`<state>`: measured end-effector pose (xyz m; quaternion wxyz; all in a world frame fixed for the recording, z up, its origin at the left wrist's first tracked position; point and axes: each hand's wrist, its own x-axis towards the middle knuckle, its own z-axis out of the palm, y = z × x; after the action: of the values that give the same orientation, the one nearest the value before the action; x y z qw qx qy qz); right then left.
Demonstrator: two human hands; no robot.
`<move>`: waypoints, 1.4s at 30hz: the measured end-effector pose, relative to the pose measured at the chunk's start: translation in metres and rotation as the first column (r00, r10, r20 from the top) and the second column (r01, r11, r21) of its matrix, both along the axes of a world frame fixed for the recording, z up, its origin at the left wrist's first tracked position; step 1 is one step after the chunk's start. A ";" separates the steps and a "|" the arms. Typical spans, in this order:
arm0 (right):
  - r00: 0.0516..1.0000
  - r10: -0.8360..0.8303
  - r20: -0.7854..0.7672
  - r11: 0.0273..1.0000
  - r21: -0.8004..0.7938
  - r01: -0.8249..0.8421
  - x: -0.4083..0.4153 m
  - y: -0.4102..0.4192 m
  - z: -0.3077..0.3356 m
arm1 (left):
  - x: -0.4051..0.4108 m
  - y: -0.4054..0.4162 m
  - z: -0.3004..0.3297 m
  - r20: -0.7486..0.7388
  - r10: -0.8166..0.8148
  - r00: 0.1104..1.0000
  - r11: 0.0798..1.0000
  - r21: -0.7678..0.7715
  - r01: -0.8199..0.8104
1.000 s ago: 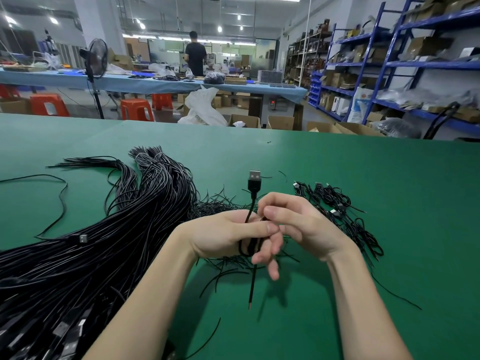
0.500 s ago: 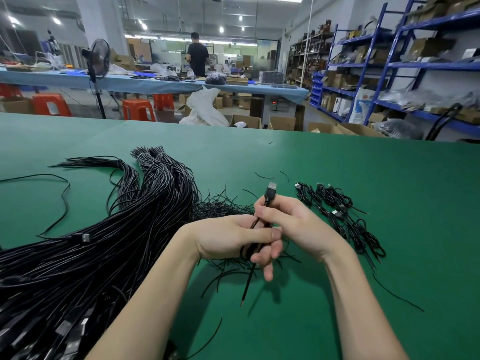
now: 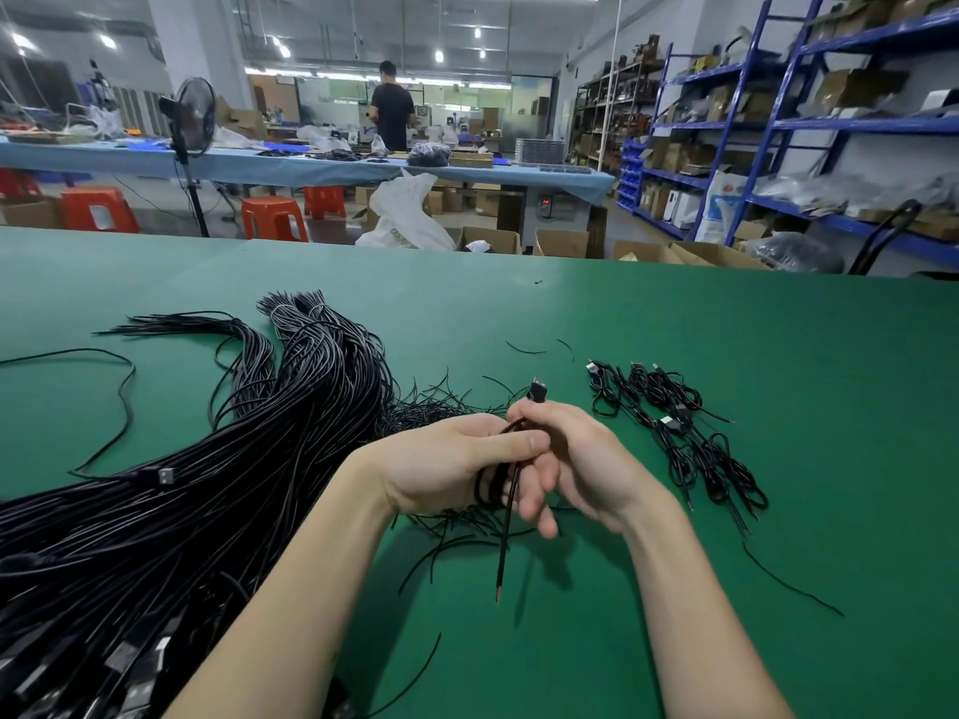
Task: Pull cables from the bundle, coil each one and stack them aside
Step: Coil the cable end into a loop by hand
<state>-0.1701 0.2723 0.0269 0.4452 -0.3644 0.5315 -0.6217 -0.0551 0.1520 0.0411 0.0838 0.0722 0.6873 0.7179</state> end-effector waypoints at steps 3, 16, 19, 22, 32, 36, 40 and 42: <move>0.998 0.009 0.056 1.000 0.009 -0.009 -0.003 0.001 -0.002 | -0.001 0.000 0.000 -0.003 0.002 1.000 0.999 -0.032 -0.002; 0.950 -0.077 -0.301 0.996 0.017 0.086 -0.012 0.012 0.009 | -0.010 -0.002 -0.010 -0.022 0.009 1.000 0.998 -0.058 -0.010; 0.981 -0.029 -0.194 0.999 0.036 0.037 -0.015 0.013 0.001 | -0.009 0.000 -0.007 -0.048 -0.012 0.999 0.996 -0.093 0.007; 0.988 -0.059 -0.142 0.998 0.020 0.062 -0.012 0.008 0.002 | -0.009 0.002 -0.004 -0.066 -0.039 0.997 0.990 -0.135 0.030; 0.995 0.104 0.001 0.994 0.015 -0.104 -0.008 0.012 0.003 | -0.005 0.007 0.009 -0.180 -0.066 0.981 0.926 -0.379 -0.008; 0.999 0.043 0.006 0.999 0.017 -0.043 -0.002 0.007 0.004 | -0.003 0.007 0.015 -0.179 -0.052 0.982 0.900 -0.434 -0.032; 0.999 -0.012 0.036 1.000 -0.025 0.013 0.000 0.004 0.000 | -0.003 0.005 0.016 -0.175 -0.035 0.984 0.888 -0.457 -0.050; 0.999 -0.032 0.042 0.998 -0.048 0.034 -0.002 0.004 -0.002 | -0.003 0.005 0.015 -0.172 -0.014 0.985 0.888 -0.454 -0.067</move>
<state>-0.1719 0.2765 0.0247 0.4368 -0.3535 0.5129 -0.6490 -0.0583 0.1570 0.0562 0.0297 0.1022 0.8427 0.5277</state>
